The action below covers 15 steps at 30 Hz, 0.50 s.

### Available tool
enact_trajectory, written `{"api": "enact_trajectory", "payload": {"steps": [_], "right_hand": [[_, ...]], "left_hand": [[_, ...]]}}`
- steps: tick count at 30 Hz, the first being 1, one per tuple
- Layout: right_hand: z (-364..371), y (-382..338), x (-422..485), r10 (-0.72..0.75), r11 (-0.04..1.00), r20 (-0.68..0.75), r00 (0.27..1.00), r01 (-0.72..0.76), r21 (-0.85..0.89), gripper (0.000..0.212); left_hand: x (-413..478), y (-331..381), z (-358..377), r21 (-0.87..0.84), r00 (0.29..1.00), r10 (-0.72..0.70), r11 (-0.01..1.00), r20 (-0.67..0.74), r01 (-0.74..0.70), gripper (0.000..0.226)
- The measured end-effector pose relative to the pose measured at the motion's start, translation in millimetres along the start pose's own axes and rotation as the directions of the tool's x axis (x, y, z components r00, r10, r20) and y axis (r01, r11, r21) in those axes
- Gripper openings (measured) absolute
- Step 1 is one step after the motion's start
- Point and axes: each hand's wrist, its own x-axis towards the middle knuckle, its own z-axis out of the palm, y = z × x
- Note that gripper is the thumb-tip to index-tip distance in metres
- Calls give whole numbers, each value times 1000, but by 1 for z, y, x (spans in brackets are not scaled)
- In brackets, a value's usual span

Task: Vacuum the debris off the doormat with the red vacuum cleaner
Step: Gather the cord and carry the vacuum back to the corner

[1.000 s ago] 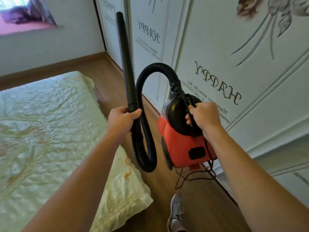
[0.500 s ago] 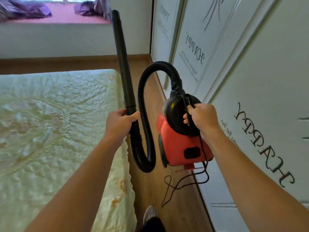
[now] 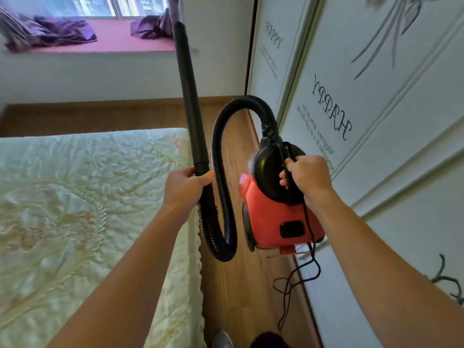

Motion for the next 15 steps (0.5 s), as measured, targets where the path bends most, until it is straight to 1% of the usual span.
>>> {"api": "enact_trajectory", "payload": {"steps": [5,10,15], "right_hand": [[26,-39,86,-7,1000,20,1000,7,-5,22],[63,-68,195,-14,1000,57,998,13,10,23],[99,-100,297,-6,1000,96,995,4,22,24]], "left_hand": [[83,35,19,-7,1000,-11,1000,2,11,9],[187,61,45,6,999,-21,1000,-49,22,9],[283,94,67,-18,996,-39,999,-82,38,13]]}}
